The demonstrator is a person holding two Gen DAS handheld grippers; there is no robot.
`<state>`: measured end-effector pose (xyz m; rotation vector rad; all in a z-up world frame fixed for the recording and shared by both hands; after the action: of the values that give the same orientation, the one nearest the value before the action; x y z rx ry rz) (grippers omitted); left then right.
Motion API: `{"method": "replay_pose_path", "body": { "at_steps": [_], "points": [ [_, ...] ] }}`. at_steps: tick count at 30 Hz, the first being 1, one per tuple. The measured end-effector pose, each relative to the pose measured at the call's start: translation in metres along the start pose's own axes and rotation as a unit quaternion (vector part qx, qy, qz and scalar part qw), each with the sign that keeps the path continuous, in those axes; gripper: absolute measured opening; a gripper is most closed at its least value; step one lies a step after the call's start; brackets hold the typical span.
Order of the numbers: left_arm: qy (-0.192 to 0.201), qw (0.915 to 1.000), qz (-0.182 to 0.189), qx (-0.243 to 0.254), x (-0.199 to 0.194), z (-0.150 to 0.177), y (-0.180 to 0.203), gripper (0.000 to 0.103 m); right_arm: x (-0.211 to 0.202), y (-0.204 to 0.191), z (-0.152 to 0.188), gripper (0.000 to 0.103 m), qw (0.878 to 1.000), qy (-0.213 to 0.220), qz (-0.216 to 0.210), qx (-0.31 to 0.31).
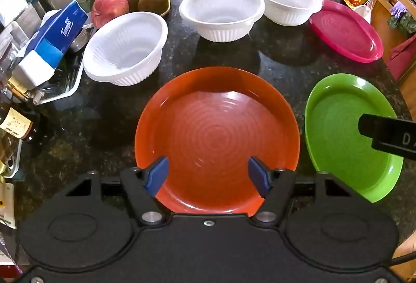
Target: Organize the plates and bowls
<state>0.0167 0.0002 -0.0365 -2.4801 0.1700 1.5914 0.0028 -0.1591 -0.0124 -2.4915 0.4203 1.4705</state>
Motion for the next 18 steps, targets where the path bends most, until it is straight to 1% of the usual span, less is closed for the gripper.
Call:
{"method": "replay_pose_path", "body": {
  "at_steps": [3,4,5,8,11,12,18],
  "points": [
    [-0.002,1.0000,0.006,-0.004,0.000,0.001,0.000,0.069,-0.003,-0.002,0.002,0.100,1.000,-0.004,-0.003,0.004],
    [-0.003,0.9999,0.007,-0.007,0.000,0.001,0.000,0.069,0.005,-0.001,-0.001,0.100,1.000,-0.014,-0.001,-0.001],
    [-0.008,0.9999,0.005,-0.007,0.004,-0.003,0.001,0.069,0.006,-0.003,-0.001,0.100,1.000,-0.016,0.001,-0.003],
    [-0.008,0.9999,0.006,-0.006,0.007,-0.001,-0.001,0.069,0.008,-0.003,-0.001,0.100,1.000,-0.022,-0.001,-0.005],
    [-0.009,0.9999,0.011,-0.007,0.007,0.004,0.002,0.069,0.007,-0.001,0.000,0.100,1.000,-0.021,-0.002,-0.008],
    [-0.014,0.9998,0.015,-0.008,0.009,0.002,-0.002,0.069,0.009,-0.007,-0.003,0.100,1.000,-0.024,0.003,-0.011],
    [-0.016,0.9997,0.015,-0.010,0.010,0.006,-0.001,0.069,0.011,-0.008,0.000,0.100,0.999,-0.031,0.001,-0.013]
  ]
}}
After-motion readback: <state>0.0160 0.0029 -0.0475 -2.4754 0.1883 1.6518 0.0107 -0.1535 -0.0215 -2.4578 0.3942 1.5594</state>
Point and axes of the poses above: each gripper's, at about its wrist camera, not at the fingertips, and x roughly the way its jaws point, y to its right, z to its underside, the point moved 4 cm from there along x, roughly the way its jaws point, and after that the axes turned 4 degrees about x, right-handed, at the moved point
